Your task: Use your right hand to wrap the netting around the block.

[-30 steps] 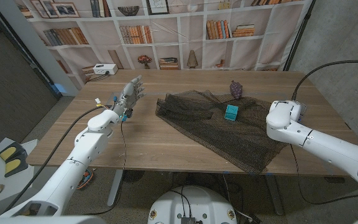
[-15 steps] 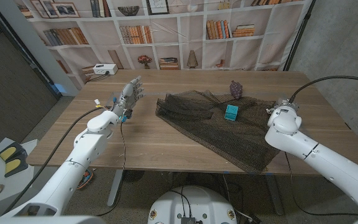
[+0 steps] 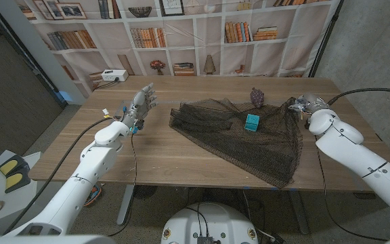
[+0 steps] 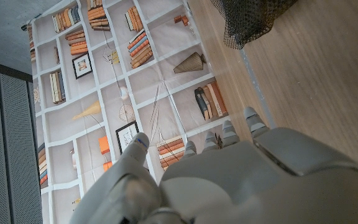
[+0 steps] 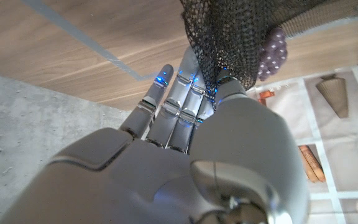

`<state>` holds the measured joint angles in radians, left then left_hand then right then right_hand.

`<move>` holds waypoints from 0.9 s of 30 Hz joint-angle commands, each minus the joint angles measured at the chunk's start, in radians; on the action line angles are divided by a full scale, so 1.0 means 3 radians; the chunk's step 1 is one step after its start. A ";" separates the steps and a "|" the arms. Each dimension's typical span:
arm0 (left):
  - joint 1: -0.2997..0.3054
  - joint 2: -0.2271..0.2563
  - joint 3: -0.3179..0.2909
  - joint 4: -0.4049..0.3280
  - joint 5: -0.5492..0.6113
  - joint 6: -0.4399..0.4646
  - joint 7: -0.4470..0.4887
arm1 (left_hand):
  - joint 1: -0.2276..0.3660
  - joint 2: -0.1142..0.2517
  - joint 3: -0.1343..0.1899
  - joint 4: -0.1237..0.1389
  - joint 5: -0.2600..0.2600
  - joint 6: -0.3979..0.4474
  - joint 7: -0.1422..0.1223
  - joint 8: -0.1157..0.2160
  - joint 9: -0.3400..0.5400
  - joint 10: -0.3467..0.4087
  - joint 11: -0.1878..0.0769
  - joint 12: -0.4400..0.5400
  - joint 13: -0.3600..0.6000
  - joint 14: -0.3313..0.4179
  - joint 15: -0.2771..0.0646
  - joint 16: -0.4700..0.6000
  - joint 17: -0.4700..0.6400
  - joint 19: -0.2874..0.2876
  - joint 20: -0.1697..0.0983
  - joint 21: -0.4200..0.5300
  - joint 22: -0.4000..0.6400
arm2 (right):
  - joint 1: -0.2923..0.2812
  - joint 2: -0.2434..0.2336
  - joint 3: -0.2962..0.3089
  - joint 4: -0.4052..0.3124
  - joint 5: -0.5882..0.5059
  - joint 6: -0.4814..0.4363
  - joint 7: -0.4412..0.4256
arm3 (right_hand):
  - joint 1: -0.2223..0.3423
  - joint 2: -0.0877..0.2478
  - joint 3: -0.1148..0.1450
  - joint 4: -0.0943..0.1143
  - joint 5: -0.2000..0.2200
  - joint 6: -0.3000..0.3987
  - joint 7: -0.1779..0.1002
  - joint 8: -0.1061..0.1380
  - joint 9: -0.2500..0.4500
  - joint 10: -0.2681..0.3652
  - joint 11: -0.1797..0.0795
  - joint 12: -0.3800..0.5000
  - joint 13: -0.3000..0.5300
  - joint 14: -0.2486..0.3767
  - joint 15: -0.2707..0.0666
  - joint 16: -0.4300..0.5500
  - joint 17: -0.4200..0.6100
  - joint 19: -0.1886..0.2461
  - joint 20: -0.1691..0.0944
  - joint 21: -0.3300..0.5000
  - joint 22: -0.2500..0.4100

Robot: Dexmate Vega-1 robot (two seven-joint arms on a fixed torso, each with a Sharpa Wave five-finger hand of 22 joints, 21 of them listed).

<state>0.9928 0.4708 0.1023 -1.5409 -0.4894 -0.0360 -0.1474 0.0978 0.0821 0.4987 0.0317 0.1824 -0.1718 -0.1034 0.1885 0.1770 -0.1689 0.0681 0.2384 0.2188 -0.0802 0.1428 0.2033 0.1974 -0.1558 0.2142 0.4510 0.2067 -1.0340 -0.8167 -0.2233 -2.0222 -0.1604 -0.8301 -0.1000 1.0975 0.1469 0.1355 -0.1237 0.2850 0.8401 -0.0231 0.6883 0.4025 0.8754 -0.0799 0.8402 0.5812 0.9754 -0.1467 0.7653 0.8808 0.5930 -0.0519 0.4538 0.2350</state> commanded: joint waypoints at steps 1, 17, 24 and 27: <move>0.0049 0.0002 -0.0030 -0.0041 -0.0024 -0.0041 -0.0006 | -0.0012 -0.0003 -0.0001 -0.0007 0.0010 -0.0130 -0.0016 0.0000 0.0011 -0.0019 0.0000 0.0003 0.0008 -0.0004 0.0001 0.0000 0.0006 0.0010 -0.0005 -0.0009 0.0018 | -0.0068 -0.0411 0.0235 -0.0210 0.0744 0.0491 0.0229 | 0.0086 0.0051 0.0015 0.0020 0.0015 0.0120 -0.0071 0.0034 -0.0010 0.0009 0.0025 0.0021 -0.0003 0.0009 -0.0244 -0.0014 0.0028 -0.0015 0.0023 0.0027 0.0011; 0.0133 0.0027 -0.0068 -0.0128 -0.0050 -0.0043 0.0007 | -0.0012 -0.0001 0.0001 -0.0009 0.0010 -0.0131 -0.0021 0.0000 0.0011 -0.0017 -0.0006 0.0002 0.0008 -0.0001 0.0000 0.0001 0.0006 0.0019 -0.0005 -0.0009 0.0018 | 0.0253 -0.0755 -0.0042 -0.0355 0.1060 0.0944 0.0684 | 0.0107 0.0049 0.0013 0.0035 0.0006 0.0137 -0.0035 0.0034 -0.0061 0.0011 0.0065 0.0018 -0.0017 0.0011 -0.0235 -0.0042 0.0101 -0.0041 0.0049 0.0060 0.0020; 0.0157 0.0027 -0.0078 -0.0131 -0.0058 -0.0065 0.0003 | -0.0012 -0.0001 0.0001 -0.0010 0.0009 -0.0129 -0.0017 0.0001 0.0011 -0.0013 -0.0003 0.0003 0.0008 0.0000 0.0001 0.0001 0.0006 0.0020 -0.0005 -0.0010 0.0018 | 0.0494 -0.0805 -0.0292 -0.0407 0.0974 0.0994 0.0864 | 0.0118 0.0042 0.0009 0.0037 0.0000 0.0140 -0.0033 0.0030 -0.0086 0.0001 0.0075 0.0014 -0.0020 0.0011 -0.0233 -0.0055 0.0131 -0.0050 0.0056 0.0076 0.0022; 0.0170 0.0022 -0.0085 -0.0132 -0.0064 -0.0077 0.0005 | -0.0012 -0.0001 0.0001 -0.0010 0.0009 -0.0126 -0.0018 0.0002 0.0011 -0.0015 -0.0005 0.0003 0.0008 0.0000 0.0000 0.0001 0.0006 0.0020 -0.0005 -0.0011 0.0019 | 0.0596 -0.0795 -0.0401 -0.0421 0.0927 0.0981 0.0946 | 0.0119 0.0044 0.0007 0.0042 -0.0003 0.0152 -0.0022 0.0033 -0.0097 0.0004 0.0086 0.0012 -0.0028 0.0013 -0.0231 -0.0066 0.0133 -0.0050 0.0064 0.0085 0.0023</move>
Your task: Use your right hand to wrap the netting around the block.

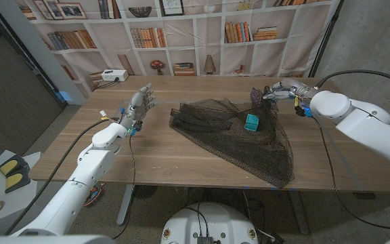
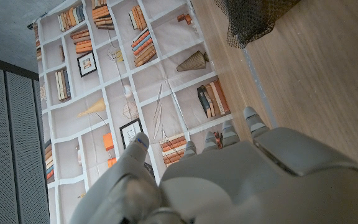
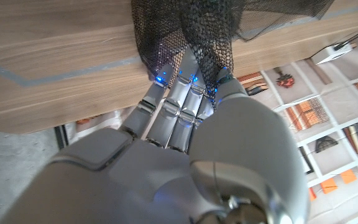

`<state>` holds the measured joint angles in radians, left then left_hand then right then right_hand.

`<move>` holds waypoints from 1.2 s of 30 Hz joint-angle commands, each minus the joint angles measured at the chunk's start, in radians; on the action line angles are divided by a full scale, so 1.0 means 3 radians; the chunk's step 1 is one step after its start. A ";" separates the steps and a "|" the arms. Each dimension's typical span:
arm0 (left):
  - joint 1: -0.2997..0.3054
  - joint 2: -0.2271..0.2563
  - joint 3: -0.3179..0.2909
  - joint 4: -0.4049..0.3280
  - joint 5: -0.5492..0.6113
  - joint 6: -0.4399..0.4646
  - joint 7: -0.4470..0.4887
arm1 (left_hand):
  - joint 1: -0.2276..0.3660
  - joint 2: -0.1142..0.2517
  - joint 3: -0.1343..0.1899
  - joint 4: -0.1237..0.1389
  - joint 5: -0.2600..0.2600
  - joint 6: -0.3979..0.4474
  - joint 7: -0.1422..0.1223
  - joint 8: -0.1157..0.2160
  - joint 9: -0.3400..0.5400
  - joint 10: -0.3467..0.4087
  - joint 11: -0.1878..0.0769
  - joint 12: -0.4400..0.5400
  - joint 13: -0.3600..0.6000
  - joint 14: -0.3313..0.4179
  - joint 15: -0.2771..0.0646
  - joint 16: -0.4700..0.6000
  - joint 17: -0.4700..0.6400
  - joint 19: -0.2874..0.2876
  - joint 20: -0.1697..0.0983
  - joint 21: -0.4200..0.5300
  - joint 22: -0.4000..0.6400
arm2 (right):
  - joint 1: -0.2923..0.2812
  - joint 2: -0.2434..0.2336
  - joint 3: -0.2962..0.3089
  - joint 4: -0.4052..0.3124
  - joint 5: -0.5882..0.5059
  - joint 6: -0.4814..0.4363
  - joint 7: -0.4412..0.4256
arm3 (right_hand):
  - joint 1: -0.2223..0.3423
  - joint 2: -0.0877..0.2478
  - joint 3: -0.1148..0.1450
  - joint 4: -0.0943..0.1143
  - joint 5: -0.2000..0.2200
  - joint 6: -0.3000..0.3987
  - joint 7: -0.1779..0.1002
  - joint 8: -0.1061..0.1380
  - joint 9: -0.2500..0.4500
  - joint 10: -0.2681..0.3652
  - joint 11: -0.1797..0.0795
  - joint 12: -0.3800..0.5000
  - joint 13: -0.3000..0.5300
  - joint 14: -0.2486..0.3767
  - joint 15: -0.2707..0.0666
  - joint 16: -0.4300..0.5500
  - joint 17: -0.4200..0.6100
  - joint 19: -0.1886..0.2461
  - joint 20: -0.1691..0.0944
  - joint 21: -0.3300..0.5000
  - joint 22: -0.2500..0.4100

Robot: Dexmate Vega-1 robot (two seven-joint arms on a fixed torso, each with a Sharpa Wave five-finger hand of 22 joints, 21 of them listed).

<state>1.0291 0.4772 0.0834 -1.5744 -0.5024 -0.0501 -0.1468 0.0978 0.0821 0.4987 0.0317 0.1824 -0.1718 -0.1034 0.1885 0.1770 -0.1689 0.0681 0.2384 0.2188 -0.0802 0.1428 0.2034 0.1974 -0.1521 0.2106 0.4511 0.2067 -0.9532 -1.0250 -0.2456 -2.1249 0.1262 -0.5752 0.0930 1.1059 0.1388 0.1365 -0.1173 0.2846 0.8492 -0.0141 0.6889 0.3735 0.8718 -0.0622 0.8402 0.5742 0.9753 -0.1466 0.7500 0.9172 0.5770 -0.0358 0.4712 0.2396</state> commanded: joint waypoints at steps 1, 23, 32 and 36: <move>0.0052 0.0002 -0.0023 -0.0021 -0.0023 -0.0031 0.0002 | -0.0012 -0.0001 0.0001 -0.0010 0.0009 -0.0128 -0.0018 0.0002 0.0011 -0.0017 -0.0004 0.0002 0.0008 0.0000 0.0000 0.0001 0.0006 0.0008 0.0007 -0.0011 0.0019 | 0.0354 -0.0099 -0.0360 -0.0072 -0.0047 0.0154 0.0330 | 0.0091 0.0074 0.0003 0.0024 -0.0003 0.0120 -0.0057 0.0029 -0.0005 0.0013 0.0025 0.0007 -0.0013 0.0009 -0.0230 -0.0024 0.0009 0.0000 0.0008 0.0029 0.0008; 0.0130 0.0013 -0.0069 -0.0048 -0.0058 -0.0062 -0.0003 | -0.0012 0.0000 0.0003 -0.0012 0.0009 -0.0120 -0.0017 0.0005 0.0011 -0.0015 -0.0006 0.0001 0.0009 0.0002 0.0002 0.0001 0.0005 0.0011 0.0007 -0.0014 0.0019 | 0.0968 0.0139 -0.1101 0.0020 -0.0549 -0.0124 0.1074 | -0.0122 0.0067 0.0144 0.0241 -0.0187 -0.0294 0.0031 -0.0428 -0.0404 -0.0410 0.0362 -0.0505 -0.0531 -0.0433 0.0016 -0.0959 -0.0873 -0.0116 0.0237 0.0126 -0.0087; 0.0151 0.0013 -0.0083 -0.0042 -0.0077 -0.0079 -0.0020 | -0.0011 0.0001 0.0004 -0.0014 0.0009 -0.0117 -0.0019 0.0005 0.0011 -0.0011 -0.0007 0.0003 0.0009 0.0005 0.0003 0.0002 0.0005 0.0012 0.0007 -0.0015 0.0019 | 0.1024 0.0193 -0.1107 0.0137 -0.0402 -0.0057 0.1334 | -0.0936 -0.0166 -0.0180 0.0579 -0.0243 -0.0725 0.0093 -0.0892 -0.0597 -0.1092 0.0548 -0.1077 -0.0858 -0.1087 0.0319 -0.1521 -0.1259 -0.0406 0.0421 0.0031 -0.0158; 0.0159 0.0014 -0.0088 -0.0039 -0.0083 -0.0087 -0.0028 | -0.0011 0.0001 0.0005 -0.0014 0.0009 -0.0120 -0.0021 0.0004 0.0011 -0.0011 -0.0007 0.0003 0.0009 0.0005 0.0003 0.0002 0.0005 0.0013 0.0007 -0.0015 0.0019 | 0.0996 0.0183 -0.1062 0.0129 -0.0350 -0.0030 0.1347 | -0.1158 -0.0237 -0.0292 0.0661 -0.0238 -0.0820 0.0131 -0.0981 -0.0599 -0.1232 0.0556 -0.1201 -0.0910 -0.1251 0.0385 -0.1609 -0.1300 -0.0534 0.0464 -0.0029 -0.0163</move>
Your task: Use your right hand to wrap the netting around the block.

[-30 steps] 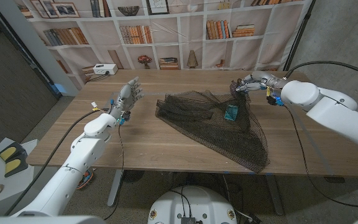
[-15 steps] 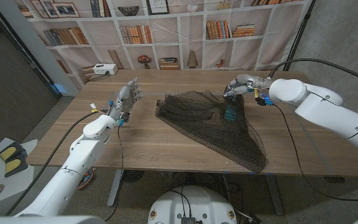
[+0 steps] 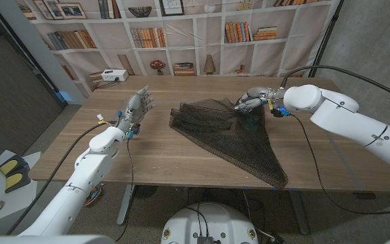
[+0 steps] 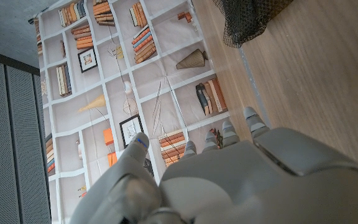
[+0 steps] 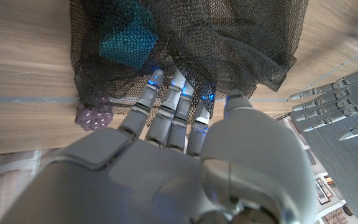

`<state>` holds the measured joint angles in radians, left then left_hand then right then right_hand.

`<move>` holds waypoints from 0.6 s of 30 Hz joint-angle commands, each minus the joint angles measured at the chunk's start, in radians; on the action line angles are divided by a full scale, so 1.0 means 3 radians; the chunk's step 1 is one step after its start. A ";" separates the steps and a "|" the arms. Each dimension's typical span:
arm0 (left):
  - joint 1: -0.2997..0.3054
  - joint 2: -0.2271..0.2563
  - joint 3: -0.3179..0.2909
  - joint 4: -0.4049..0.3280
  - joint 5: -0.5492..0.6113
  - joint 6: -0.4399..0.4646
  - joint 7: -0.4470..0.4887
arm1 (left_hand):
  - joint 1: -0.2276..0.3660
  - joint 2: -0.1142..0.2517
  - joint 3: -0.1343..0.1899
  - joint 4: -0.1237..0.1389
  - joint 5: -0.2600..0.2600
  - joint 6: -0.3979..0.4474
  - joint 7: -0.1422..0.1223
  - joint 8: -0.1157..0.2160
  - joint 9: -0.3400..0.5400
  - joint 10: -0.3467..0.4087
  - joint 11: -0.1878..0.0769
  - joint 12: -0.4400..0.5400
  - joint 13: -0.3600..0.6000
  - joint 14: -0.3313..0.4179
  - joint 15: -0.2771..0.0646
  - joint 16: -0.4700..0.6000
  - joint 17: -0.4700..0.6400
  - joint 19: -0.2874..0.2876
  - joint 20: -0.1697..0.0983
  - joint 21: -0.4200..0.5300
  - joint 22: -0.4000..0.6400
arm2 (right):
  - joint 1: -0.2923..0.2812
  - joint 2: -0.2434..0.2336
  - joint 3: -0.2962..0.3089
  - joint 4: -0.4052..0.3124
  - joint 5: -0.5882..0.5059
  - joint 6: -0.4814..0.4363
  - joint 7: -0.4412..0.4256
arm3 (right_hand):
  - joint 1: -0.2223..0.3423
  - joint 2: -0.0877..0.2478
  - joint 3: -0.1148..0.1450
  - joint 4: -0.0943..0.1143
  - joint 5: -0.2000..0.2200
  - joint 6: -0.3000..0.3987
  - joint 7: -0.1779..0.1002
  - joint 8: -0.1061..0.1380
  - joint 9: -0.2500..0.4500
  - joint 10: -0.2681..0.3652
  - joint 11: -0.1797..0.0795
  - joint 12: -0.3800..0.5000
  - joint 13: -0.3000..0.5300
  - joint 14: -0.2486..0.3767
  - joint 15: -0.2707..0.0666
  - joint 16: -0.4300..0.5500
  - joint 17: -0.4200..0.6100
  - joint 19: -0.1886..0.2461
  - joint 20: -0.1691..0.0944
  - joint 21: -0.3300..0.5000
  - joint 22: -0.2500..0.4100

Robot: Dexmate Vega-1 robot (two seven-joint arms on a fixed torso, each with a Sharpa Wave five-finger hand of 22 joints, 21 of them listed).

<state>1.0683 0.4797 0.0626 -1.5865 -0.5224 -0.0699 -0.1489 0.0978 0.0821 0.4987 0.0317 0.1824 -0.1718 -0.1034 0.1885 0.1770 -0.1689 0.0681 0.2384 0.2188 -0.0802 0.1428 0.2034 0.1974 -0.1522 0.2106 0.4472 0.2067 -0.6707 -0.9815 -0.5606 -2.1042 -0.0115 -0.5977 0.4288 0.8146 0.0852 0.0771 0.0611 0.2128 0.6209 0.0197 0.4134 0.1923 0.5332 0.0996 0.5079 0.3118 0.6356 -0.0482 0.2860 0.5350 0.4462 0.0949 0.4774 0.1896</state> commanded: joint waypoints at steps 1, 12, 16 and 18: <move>0.0032 0.0003 -0.0021 0.0003 -0.0018 -0.0026 -0.0020 | -0.0011 0.0001 0.0005 -0.0014 0.0009 -0.0121 -0.0020 0.0003 0.0011 -0.0011 -0.0006 0.0002 0.0009 0.0007 0.0003 0.0003 0.0005 0.0013 0.0007 -0.0003 0.0019 | 0.0031 0.0034 0.0018 0.0062 0.0142 0.0076 0.0221 | -0.0229 -0.0061 -0.0110 0.0085 0.0002 -0.0076 0.0026 -0.0078 0.0005 -0.0110 0.0024 -0.0108 -0.0044 -0.0143 0.0075 -0.0074 -0.0031 -0.0125 0.0041 -0.0063 0.0003; 0.0031 -0.0006 -0.0019 0.0039 -0.0034 -0.0045 -0.0049 | -0.0011 0.0002 0.0006 -0.0015 0.0009 -0.0121 -0.0020 0.0003 0.0011 -0.0013 -0.0005 0.0001 0.0009 0.0007 0.0001 0.0002 0.0005 0.0015 0.0007 -0.0004 0.0019 | -0.0483 0.0121 0.0587 0.0202 0.0621 0.1043 -0.0260 | -0.0720 -0.0148 -0.0345 0.0231 0.0025 -0.0466 0.0020 -0.0354 0.0017 -0.0437 0.0093 -0.0390 -0.0128 -0.0637 0.0196 -0.0239 -0.0070 -0.0472 0.0177 -0.0246 0.0005; 0.0024 -0.0012 -0.0017 0.0060 -0.0036 -0.0055 -0.0058 | -0.0011 0.0003 0.0006 -0.0016 0.0009 -0.0122 -0.0018 0.0002 0.0011 -0.0015 -0.0006 0.0000 0.0009 0.0009 0.0000 0.0003 0.0005 0.0015 0.0007 -0.0005 0.0019 | -0.0618 0.0139 0.0622 0.0150 0.0412 0.1282 -0.0598 | -0.0779 -0.0173 -0.0396 0.0178 0.0063 -0.0651 -0.0038 -0.0488 0.0030 -0.0743 0.0063 -0.0571 -0.0130 -0.1159 0.0266 -0.0344 -0.0113 -0.0777 0.0235 -0.0406 0.0006; 0.0024 -0.0016 -0.0021 0.0069 -0.0037 -0.0064 -0.0058 | -0.0011 0.0003 0.0007 -0.0016 0.0009 -0.0120 -0.0020 0.0003 0.0011 -0.0014 -0.0014 0.0000 0.0009 0.0012 0.0002 0.0004 0.0005 0.0015 0.0007 -0.0005 0.0019 | -0.0647 0.0118 0.0583 0.0035 0.0163 0.1216 -0.0789 | -0.0788 -0.0172 -0.0404 0.0162 0.0072 -0.0666 -0.0053 -0.0509 0.0033 -0.0794 0.0068 -0.0609 -0.0130 -0.1301 0.0261 -0.0352 -0.0129 -0.0846 0.0244 -0.0446 0.0006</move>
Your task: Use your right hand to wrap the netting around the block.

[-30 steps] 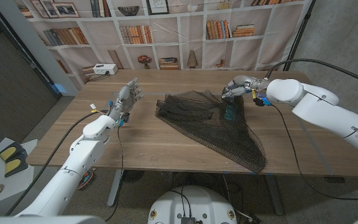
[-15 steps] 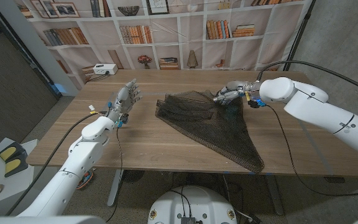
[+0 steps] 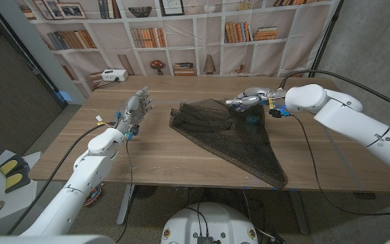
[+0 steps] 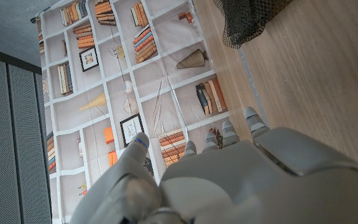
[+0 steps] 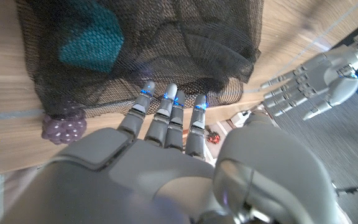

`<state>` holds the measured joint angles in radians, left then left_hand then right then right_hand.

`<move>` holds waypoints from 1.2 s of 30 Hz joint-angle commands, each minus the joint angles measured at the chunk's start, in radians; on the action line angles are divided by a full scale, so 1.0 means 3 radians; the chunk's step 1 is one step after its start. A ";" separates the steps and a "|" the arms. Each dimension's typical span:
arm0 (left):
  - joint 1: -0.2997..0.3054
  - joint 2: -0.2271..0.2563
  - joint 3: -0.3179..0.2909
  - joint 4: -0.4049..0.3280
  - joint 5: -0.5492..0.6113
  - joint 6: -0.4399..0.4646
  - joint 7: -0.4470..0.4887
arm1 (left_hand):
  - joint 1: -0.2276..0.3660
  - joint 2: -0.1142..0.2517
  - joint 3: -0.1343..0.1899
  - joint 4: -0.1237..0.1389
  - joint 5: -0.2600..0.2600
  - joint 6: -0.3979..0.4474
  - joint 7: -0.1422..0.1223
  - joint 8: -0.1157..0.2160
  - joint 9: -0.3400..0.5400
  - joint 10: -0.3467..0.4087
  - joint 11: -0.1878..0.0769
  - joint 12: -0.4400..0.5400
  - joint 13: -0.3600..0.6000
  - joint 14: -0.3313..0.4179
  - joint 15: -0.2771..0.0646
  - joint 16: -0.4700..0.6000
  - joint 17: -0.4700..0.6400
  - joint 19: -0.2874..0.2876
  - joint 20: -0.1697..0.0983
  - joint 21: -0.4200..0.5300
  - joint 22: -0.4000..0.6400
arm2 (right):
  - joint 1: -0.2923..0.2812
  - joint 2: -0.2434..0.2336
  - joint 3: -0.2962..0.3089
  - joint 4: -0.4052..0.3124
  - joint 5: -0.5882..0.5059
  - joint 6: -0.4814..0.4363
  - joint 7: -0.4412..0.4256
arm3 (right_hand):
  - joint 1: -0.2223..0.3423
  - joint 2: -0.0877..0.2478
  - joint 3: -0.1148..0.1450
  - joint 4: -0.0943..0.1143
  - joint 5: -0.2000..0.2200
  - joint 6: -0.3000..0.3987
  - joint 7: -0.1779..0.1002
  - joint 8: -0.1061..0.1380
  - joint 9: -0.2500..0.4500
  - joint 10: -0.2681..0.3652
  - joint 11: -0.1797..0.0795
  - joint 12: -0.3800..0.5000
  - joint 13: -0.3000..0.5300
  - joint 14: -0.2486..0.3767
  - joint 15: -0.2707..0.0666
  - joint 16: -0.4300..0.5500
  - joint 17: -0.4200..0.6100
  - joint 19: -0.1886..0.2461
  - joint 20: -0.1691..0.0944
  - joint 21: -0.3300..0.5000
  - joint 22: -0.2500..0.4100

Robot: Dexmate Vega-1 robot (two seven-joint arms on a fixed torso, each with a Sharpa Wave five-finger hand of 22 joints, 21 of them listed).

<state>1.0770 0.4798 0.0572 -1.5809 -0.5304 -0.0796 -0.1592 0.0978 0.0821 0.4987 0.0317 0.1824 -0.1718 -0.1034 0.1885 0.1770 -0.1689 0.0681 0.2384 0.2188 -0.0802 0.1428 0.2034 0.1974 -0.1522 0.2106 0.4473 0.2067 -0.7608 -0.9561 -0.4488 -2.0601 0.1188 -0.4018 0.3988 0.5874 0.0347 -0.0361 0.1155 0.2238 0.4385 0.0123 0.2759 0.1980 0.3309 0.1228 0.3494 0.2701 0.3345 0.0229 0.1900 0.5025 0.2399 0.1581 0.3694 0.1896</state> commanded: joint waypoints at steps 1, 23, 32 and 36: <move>-0.0005 -0.0017 -0.0004 0.0051 -0.0009 -0.0034 -0.0020 | -0.0011 0.0003 0.0007 -0.0016 0.0009 -0.0120 -0.0021 0.0003 0.0011 -0.0016 -0.0014 0.0000 0.0009 0.0012 0.0002 0.0004 0.0005 0.0015 0.0007 -0.0005 0.0019 | -0.0359 0.0026 0.0194 -0.0146 -0.0374 0.0560 -0.0760 | -0.0033 -0.0003 -0.0029 -0.0025 0.0039 -0.0107 -0.0051 -0.0075 0.0015 -0.0128 -0.0019 -0.0089 0.0010 -0.0327 0.0026 -0.0028 -0.0026 -0.0175 0.0034 -0.0097 0.0005; 0.0001 -0.0025 -0.0042 0.0055 -0.0017 -0.0065 0.0002 | -0.0011 0.0005 0.0009 -0.0018 0.0009 -0.0118 -0.0021 0.0003 0.0011 -0.0006 -0.0015 0.0003 0.0009 0.0026 0.0010 0.0008 0.0005 0.0024 0.0007 -0.0006 0.0020 | 0.0348 0.0468 -0.0591 -0.0051 -0.1455 0.0473 -0.0301 | 0.0378 0.0214 0.0201 -0.0377 0.0007 -0.0411 -0.0135 -0.0263 0.0024 -0.0362 -0.0183 -0.0327 -0.0016 -0.0479 -0.0034 0.0047 -0.0193 0.0019 -0.0041 -0.0129 -0.0001; 0.0001 -0.0033 -0.0054 0.0080 -0.0028 -0.0087 -0.0004 | -0.0011 0.0005 0.0010 -0.0018 0.0009 -0.0116 -0.0021 0.0004 0.0011 0.0000 -0.0005 0.0005 0.0010 0.0028 0.0008 0.0008 0.0005 0.0025 0.0007 -0.0008 0.0020 | 0.0691 0.0675 -0.0901 0.0038 -0.1929 0.0296 0.0167 | 0.0371 0.0218 0.0205 -0.0433 -0.0003 -0.0795 -0.0142 -0.0324 0.0025 -0.0668 -0.0188 -0.0463 -0.0013 -0.0774 0.0019 0.0005 -0.0235 -0.0124 -0.0055 -0.0225 0.0002; -0.0011 -0.0039 -0.0052 0.0093 -0.0024 -0.0106 -0.0008 | -0.0011 0.0005 0.0010 -0.0018 0.0009 -0.0116 -0.0021 0.0004 0.0011 -0.0003 -0.0005 0.0003 0.0010 0.0027 0.0007 0.0007 0.0005 0.0025 0.0007 -0.0008 0.0020 | 0.0805 0.0782 -0.0996 0.0129 -0.2066 0.0276 0.0326 | 0.0358 0.0210 0.0198 -0.0445 -0.0002 -0.0907 -0.0142 -0.0328 0.0025 -0.0761 -0.0204 -0.0490 -0.0012 -0.0847 0.0043 0.0003 -0.0247 -0.0170 -0.0065 -0.0254 0.0003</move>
<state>1.0770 0.4721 0.0436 -1.5622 -0.5365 -0.1006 -0.1585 0.0978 0.0821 0.4987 0.0317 0.1824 -0.1718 -0.1034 0.1885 0.1770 -0.1689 0.0681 0.2384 0.2188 -0.0802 0.1428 0.2034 0.1974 -0.1522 0.2106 0.4478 0.2067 -0.6309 -0.7997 -0.6442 -2.0657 -0.3466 -0.2776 0.3579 0.6996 0.0995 0.0234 -0.0132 0.2284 0.1789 -0.0312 0.1771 0.2024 0.1135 0.0628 0.2069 0.2643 0.0901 0.0337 0.1921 0.4276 0.1957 0.1417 0.2978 0.1887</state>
